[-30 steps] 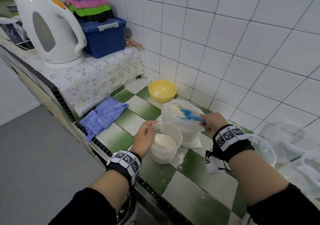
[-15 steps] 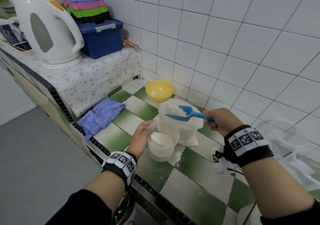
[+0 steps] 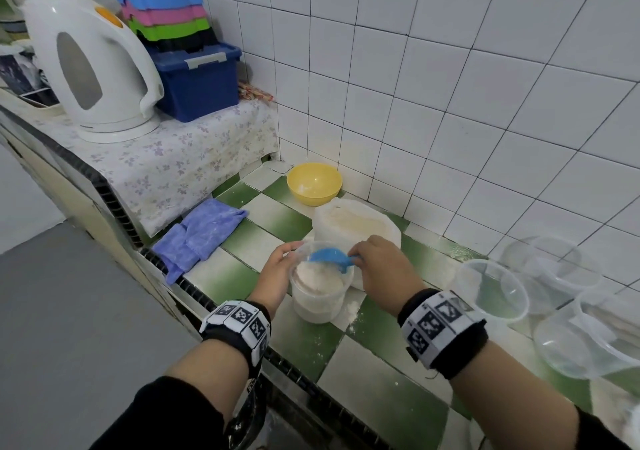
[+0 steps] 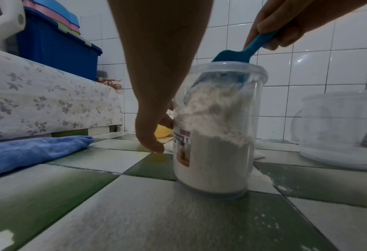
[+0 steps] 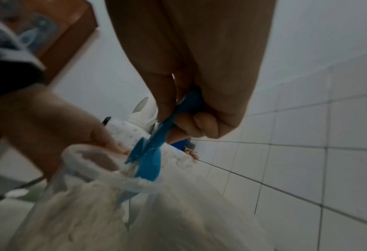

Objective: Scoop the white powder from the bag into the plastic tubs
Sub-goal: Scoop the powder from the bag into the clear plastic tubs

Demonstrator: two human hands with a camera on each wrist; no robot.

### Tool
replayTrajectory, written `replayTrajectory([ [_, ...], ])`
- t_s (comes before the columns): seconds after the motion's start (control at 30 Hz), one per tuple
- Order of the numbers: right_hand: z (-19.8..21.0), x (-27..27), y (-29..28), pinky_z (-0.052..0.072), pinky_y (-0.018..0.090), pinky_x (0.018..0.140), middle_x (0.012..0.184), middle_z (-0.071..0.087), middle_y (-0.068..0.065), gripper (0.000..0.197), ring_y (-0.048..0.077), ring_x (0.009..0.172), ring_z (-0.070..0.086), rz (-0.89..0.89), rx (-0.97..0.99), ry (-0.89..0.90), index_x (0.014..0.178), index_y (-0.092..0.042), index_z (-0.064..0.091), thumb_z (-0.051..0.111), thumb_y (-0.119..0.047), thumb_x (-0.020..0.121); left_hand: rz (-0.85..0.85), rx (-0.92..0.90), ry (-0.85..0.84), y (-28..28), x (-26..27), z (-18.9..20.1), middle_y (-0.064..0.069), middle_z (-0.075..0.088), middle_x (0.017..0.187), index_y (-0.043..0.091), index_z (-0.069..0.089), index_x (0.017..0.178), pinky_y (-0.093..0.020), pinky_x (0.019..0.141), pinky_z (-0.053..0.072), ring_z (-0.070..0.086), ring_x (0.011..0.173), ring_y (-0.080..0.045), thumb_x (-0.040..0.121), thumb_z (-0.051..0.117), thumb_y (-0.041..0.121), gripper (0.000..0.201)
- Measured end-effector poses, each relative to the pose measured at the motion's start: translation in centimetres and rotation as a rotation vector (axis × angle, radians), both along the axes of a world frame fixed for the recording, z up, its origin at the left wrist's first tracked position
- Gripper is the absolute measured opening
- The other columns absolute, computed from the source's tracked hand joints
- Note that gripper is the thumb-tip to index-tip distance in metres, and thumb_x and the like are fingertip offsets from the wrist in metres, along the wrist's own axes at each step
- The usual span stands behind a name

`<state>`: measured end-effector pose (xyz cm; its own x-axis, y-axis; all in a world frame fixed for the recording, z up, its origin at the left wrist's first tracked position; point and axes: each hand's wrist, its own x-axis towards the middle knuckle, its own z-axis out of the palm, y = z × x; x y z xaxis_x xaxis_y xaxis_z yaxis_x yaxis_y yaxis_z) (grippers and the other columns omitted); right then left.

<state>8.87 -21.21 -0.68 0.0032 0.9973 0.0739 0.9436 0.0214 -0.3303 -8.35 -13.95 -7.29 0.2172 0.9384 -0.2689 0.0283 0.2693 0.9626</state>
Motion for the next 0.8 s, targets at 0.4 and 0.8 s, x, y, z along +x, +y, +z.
replayTrajectory([
  [0.4, -0.5, 0.1, -0.5, 0.050, 0.027, 0.050, 0.067, 0.056, 0.001, 0.028, 0.018, 0.058, 0.056, 0.017, 0.295, -0.047, 0.077, -0.010, 0.072, 0.079, 0.009, 0.056, -0.005, -0.001, 0.024, 0.1, 0.0, -0.1, 0.000, 0.063, 0.101, 0.021, 0.059, 0.119, -0.019, 0.055, 0.041, 0.056, 0.076, -0.008, 0.103, 0.043, 0.021, 0.023],
  [0.8, -0.1, -0.4, 0.0, 0.044, 0.028, 0.087, 0.104, 0.057, 0.001, 0.033, 0.019, 0.097, 0.052, 0.130, -0.013, -0.188, 0.115, -0.015, 0.063, 0.047, -0.006, 0.088, -0.012, -0.023, 0.038, 0.5, -0.3, -0.6, -0.001, 0.067, 0.104, 0.029, 0.062, 0.110, -0.028, 0.067, 0.048, 0.062, 0.083, -0.014, 0.099, 0.054, 0.026, 0.014],
])
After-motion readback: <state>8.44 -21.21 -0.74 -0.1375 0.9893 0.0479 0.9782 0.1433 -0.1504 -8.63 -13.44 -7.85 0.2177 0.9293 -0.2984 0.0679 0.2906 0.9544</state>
